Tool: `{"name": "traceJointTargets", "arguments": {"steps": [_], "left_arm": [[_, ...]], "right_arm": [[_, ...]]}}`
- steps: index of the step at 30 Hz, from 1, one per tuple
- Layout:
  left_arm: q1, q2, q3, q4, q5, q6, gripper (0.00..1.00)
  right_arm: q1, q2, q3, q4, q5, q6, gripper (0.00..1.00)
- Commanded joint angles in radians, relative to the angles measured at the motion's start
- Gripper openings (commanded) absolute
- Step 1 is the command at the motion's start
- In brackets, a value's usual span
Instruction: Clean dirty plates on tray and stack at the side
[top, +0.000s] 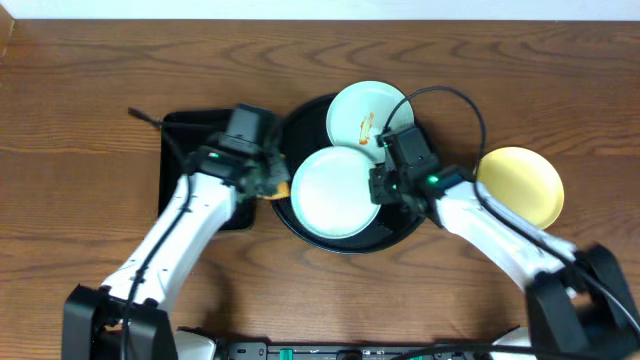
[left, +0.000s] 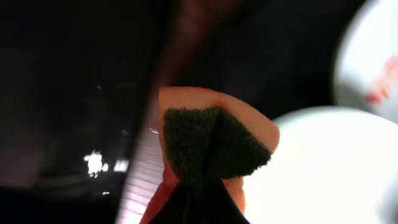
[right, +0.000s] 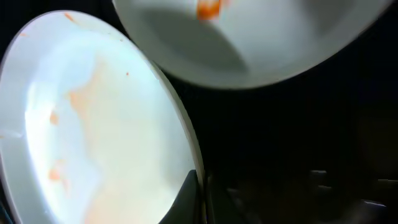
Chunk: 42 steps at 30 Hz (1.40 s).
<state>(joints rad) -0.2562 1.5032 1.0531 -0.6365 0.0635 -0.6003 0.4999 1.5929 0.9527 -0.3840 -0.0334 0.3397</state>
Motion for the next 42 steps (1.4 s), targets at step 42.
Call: {"name": "traceJointTargets", "arguments": {"steps": [42], "left_arm": [[0.35,0.306,-0.002,0.121,0.134,0.482,0.07]], "right_arm": [[-0.041,-0.22,0.003,-0.151,0.788,0.044,0.01]]}}
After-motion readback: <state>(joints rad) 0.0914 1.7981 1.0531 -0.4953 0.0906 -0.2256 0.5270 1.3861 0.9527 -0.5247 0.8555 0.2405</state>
